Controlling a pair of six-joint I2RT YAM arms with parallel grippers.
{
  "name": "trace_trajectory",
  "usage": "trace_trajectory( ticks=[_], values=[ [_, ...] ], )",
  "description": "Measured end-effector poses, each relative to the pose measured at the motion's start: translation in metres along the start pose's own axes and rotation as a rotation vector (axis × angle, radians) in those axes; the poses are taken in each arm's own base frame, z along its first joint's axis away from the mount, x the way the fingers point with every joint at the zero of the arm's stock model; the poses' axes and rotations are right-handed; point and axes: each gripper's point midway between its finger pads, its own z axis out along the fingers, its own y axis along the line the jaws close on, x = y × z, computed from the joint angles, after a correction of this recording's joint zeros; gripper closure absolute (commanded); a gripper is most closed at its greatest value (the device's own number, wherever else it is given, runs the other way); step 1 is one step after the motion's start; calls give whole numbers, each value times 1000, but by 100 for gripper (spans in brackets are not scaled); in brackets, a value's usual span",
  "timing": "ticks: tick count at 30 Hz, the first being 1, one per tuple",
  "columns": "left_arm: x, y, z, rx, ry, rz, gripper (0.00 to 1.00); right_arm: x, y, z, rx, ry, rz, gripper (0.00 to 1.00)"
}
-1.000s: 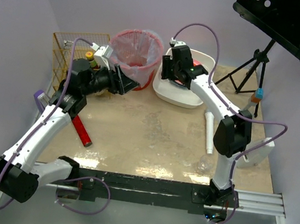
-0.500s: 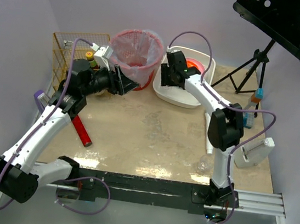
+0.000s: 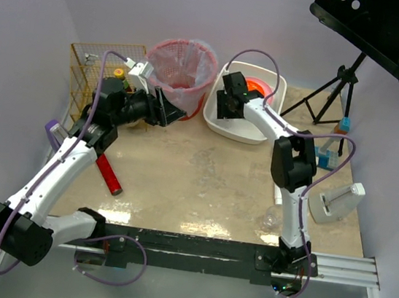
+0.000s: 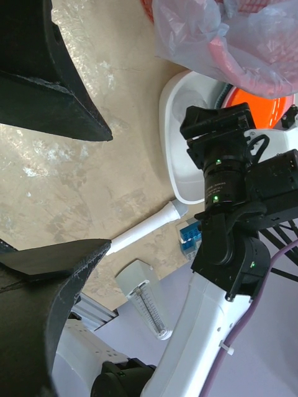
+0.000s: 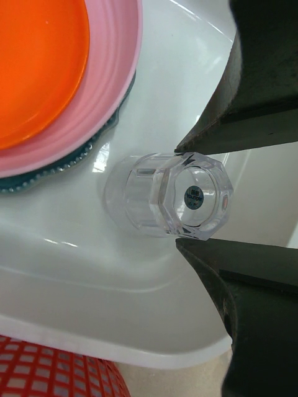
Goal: Clear the kitchen counter
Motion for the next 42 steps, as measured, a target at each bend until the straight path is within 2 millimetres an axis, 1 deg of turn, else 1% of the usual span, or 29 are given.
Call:
trace_trajectory(
  ticks=[2, 4, 5, 9, 11, 18, 20, 22, 24, 26, 30, 32, 33, 35, 37, 38, 39, 42],
  values=[
    [1, 1, 1, 0, 6, -3, 32, -1, -5, 1, 6, -1, 4, 47],
    [3, 2, 3, 1, 12, -7, 32, -2, -8, 1, 9, 0, 7, 34],
    [3, 2, 3, 1, 13, -8, 31, -2, -9, 2, 10, -1, 6, 32],
    [4, 2, 4, 3, 18, -10, 31, -2, -11, 2, 11, -1, 4, 25],
    [4, 2, 4, 6, 18, -9, 31, -2, -10, 2, 10, -1, 4, 23],
    [4, 2, 3, 6, 20, -9, 31, -4, -10, 1, 6, -8, 7, 23],
    [5, 2, 3, 5, 21, -9, 31, -8, -10, -2, 0, -19, 18, 23],
    [5, 2, 3, 4, 21, -7, 31, -14, -13, -13, -7, -43, 43, 23],
    [5, 3, 3, -1, 20, -7, 31, -19, -17, -31, -22, -69, 75, 23],
    [5, 5, 3, -10, 19, -9, 31, -26, -25, -60, -66, -127, 133, 23],
    [5, 4, 5, -14, 14, -7, 31, -47, -52, -133, -148, -297, 271, 23],
    [8, -1, 10, -9, 17, 1, 30, -63, -65, -173, -173, -399, 319, 23],
    [13, -6, 16, -6, 26, 7, 30, -69, -67, -188, -186, -437, 329, 23],
    [30, -24, 32, 25, 70, 19, 30, -83, -63, -225, -233, -520, 340, 23],
    [57, -45, 52, 70, 132, 33, 30, -91, -59, -257, -269, -584, 342, 23],
    [69, -50, 59, 83, 161, 35, 29, -94, -58, -269, -282, -605, 342, 23],
    [86, -58, 68, 96, 197, 38, 29, -97, -58, -285, -295, -632, 345, 23],
    [123, -68, 89, 107, 265, 48, 27, -104, -60, -324, -318, -700, 352, 23]
  ],
)
